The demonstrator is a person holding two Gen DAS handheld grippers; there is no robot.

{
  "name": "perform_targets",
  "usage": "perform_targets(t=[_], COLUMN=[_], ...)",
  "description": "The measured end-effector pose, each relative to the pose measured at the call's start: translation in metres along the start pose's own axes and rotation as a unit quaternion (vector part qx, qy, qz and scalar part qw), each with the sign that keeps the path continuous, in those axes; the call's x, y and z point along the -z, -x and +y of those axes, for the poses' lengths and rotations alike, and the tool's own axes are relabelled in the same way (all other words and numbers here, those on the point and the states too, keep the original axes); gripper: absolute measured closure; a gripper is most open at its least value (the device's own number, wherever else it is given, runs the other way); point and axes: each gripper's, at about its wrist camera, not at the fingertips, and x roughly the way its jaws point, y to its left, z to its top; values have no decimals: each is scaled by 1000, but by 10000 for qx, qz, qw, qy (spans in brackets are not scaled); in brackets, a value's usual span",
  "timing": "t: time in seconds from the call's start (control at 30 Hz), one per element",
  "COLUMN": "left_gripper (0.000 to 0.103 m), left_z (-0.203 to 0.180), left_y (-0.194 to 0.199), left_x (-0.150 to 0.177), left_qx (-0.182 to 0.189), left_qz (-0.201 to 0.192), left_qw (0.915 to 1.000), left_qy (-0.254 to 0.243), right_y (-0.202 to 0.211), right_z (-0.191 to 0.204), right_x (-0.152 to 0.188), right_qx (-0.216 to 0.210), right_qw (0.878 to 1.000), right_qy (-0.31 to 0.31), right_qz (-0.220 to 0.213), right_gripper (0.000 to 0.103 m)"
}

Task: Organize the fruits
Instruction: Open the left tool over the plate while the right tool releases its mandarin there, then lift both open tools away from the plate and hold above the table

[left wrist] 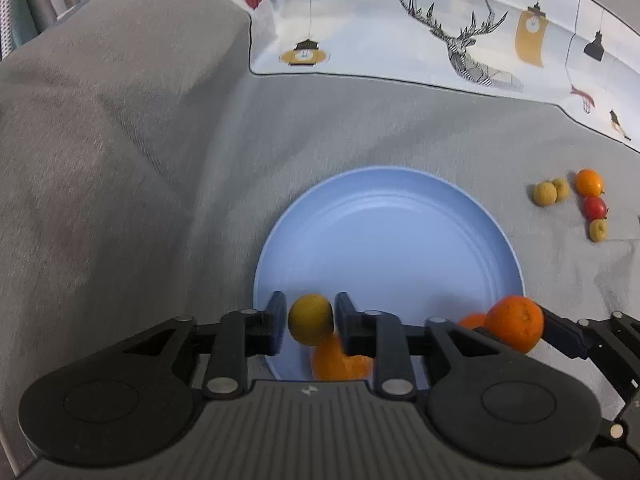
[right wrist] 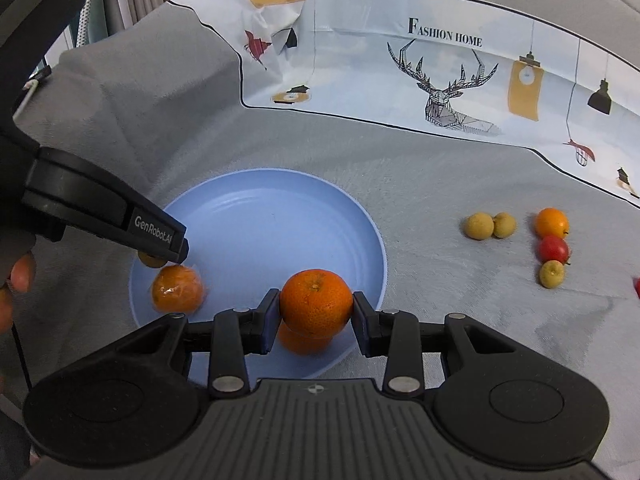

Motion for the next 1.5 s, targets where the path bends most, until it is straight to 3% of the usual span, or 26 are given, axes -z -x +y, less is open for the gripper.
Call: perform_targets(t=[0.03,0.07,0.1,0.13,0.17,0.4,0.5,0.63,0.93,1.5], left_gripper=[21,1,0,0,0,0,0,0,0,0], left_z=[2,4,7,9,10,7,6,6,-7,-9], left_y=[1,5,12,18,22,52,69,99,145,203], left_x=[-2,-2,-1,0,2,39,63,91,125,151], left_qx=[6,2,28,50,88,-100,36,-78,-1,-116], left_qz=[-16,-94,-277,-414,-416,-127,74,-84,-458,-1059], left_qw=[10000,9999,9994,9987,9987,9998,9999,9999,9989,9941], left_qy=[35,113,224,298,289,90,122,124,-78,-209], right_y=[-1,-1,1,5,10,65,86,116,187,242], right_z=[0,0,0,1,1,4,5,6,6,19], right_x=[-2,-6,-8,-10,-11,8,22,42,65,77], right_qx=[-35,-46,-31,2,49,140,237,328,572,516], right_qw=[10000,10000,10000,10000,9999,9998,9996,9988,9955,9908], right_qy=[-29,-62,-70,-54,-26,169,38,-282,-613,-664], right_qz=[24,22,6,-35,-99,-33,153,246,-446,-1057], right_gripper=[61,56,41,27,24,9,7,6,6,4])
